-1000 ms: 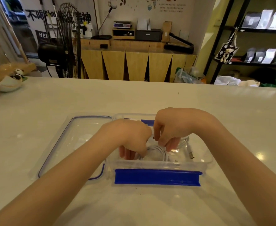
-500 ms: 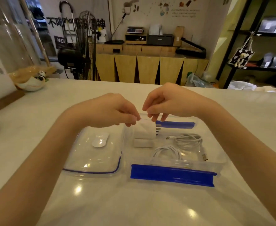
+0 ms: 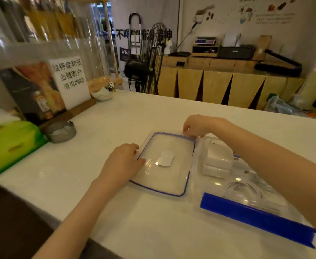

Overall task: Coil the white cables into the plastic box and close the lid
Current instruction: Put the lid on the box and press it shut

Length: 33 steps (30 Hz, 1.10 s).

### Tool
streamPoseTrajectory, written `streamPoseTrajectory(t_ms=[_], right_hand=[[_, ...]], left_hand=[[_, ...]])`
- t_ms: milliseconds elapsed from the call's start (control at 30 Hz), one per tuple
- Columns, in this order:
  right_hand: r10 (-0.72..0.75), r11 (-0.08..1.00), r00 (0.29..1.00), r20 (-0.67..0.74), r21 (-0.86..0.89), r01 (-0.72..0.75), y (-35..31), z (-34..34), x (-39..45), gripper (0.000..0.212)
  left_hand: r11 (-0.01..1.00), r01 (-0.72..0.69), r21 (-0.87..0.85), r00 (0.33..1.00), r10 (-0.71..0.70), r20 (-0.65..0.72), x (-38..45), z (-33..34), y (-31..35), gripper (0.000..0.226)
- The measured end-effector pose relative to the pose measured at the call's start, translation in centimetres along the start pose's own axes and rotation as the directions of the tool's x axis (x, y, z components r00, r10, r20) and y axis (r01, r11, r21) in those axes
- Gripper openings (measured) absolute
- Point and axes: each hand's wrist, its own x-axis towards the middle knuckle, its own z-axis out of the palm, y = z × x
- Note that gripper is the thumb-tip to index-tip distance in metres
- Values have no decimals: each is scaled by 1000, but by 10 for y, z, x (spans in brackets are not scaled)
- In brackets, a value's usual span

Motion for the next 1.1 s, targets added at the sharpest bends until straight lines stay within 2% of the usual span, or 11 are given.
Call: streamPoseTrajectory(t_ms=[200, 333, 433, 500, 633, 700, 800, 900, 967, 1000, 1100], right_hand=[[-25, 996, 982, -187, -88, 8, -6, -2, 4, 16], [-123, 989, 906, -406, -126, 77, 0, -18, -5, 18], [-115, 991, 807, -579, -17, 129, 10, -35, -21, 19], [-78, 984, 728, -681, 65, 166, 16, -45, -35, 20], [-33, 968, 507, -861, 99, 232, 26, -53, -59, 20], [55, 951, 435, -899, 180, 252, 33, -54, -74, 19], [256, 861, 426, -868, 405, 307, 49, -54, -105, 16], [488, 579, 480, -729, 682, 448, 61, -45, -140, 25], [567, 424, 517, -642, 765, 485, 67, -31, -163, 24], [571, 424, 529, -628, 777, 465, 69, -22, -175, 24], [523, 566, 541, -659, 743, 358, 73, 5, -201, 21]], left_hand=[[989, 8, -146, 997, -19, -73, 6, 2, -4, 34], [907, 37, -419, 991, -88, -102, 18, -10, 1, 20], [661, 37, -749, 992, -115, -52, 22, -25, 14, 18], [564, -14, -826, 996, -68, -64, 22, -33, 26, 20], [559, -243, -792, 967, 79, -241, 19, -44, 57, 19], [574, -370, -730, 927, 172, -335, 15, -48, 73, 18], [612, -557, -561, 829, 371, -418, 5, -53, 90, 14], [583, -641, -500, 764, 543, -347, -9, -44, 103, 18], [569, -667, -481, 733, 616, -288, -19, -30, 109, 28], [566, -690, -450, 708, 657, -260, -23, -22, 110, 32], [532, -756, -381, 623, 763, -171, -29, -1, 109, 46]])
